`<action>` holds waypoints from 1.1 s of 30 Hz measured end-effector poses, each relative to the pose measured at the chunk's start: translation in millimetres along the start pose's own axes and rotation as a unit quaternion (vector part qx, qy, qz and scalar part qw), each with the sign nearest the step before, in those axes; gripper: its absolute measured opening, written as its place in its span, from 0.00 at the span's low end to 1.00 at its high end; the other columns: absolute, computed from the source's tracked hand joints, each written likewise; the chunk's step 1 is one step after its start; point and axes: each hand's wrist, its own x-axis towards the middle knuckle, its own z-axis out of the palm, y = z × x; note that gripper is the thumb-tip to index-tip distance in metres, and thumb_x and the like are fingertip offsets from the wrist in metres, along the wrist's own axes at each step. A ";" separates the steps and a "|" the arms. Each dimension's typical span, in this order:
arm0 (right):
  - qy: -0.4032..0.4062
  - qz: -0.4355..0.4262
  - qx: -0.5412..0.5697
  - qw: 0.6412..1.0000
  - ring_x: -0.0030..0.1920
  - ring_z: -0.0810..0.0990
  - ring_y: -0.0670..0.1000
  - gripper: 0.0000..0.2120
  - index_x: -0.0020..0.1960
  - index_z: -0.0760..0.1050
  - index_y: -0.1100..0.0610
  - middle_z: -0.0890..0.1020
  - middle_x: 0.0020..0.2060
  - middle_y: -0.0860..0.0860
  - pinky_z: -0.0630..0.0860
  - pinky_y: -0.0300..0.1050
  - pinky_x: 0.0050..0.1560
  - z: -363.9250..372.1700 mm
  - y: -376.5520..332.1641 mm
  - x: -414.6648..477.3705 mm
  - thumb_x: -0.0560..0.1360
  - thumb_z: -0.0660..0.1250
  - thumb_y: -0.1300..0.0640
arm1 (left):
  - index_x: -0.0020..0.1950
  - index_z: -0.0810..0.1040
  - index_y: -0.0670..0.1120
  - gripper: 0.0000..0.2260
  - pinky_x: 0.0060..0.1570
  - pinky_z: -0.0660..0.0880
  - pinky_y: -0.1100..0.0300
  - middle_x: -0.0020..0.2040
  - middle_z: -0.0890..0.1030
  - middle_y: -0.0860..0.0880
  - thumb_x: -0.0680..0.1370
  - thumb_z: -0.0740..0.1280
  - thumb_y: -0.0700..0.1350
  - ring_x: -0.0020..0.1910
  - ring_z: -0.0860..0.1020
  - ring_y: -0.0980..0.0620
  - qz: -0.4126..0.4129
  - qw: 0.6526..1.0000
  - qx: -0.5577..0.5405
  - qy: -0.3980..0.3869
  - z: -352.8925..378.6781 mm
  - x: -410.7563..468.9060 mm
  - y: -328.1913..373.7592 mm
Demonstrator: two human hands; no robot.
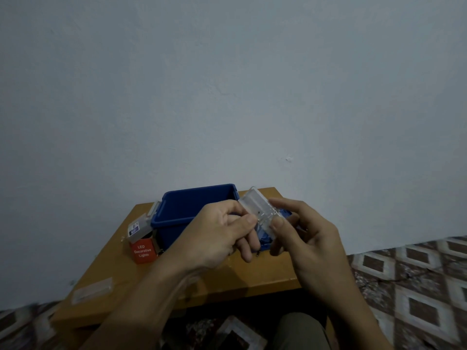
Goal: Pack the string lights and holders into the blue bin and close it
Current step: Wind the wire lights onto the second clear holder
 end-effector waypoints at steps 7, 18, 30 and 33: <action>-0.002 0.082 0.133 0.988 0.34 0.81 0.53 0.11 0.58 0.81 0.49 0.81 0.36 0.50 0.81 0.44 0.38 4.1 -1.9 0.6 0.79 0.66 0.58 | 0.58 0.75 0.37 0.13 0.28 0.71 0.66 0.38 0.83 0.43 0.80 0.66 0.45 0.28 0.76 0.51 0.021 0.999 -0.034 -0.007 -4.0 4.0 -3.9; -0.048 0.219 0.344 0.912 0.28 0.76 0.52 0.15 0.58 0.80 0.59 0.81 0.37 0.60 0.78 0.46 0.30 17.0 -10.2 2.8 0.72 0.67 0.60 | 0.50 0.78 0.39 0.13 0.28 0.68 0.60 0.37 0.82 0.44 0.72 0.71 0.48 0.27 0.74 0.52 0.063 0.991 -0.111 0.025 -13.2 2.8 -20.5; -0.086 0.296 0.425 0.851 0.26 0.71 0.51 0.17 0.61 0.76 0.64 0.75 0.32 0.58 0.72 0.44 0.26 64.1 -13.2 0.2 0.74 0.62 0.58 | 0.61 0.81 0.47 0.18 0.36 0.68 0.55 0.48 0.82 0.44 0.74 0.72 0.53 0.37 0.74 0.50 0.020 0.985 -0.161 0.057 -36.2 -14.9 -41.0; -0.112 0.308 0.438 0.837 0.26 0.71 0.51 0.13 0.59 0.76 0.63 0.74 0.32 0.57 0.70 0.44 0.27 77.1 -16.6 1.6 0.77 0.60 0.59 | 0.61 0.81 0.46 0.19 0.42 0.70 0.56 0.58 0.83 0.41 0.73 0.71 0.52 0.47 0.76 0.45 0.020 0.982 -0.175 0.073 -46.8 -18.2 -44.0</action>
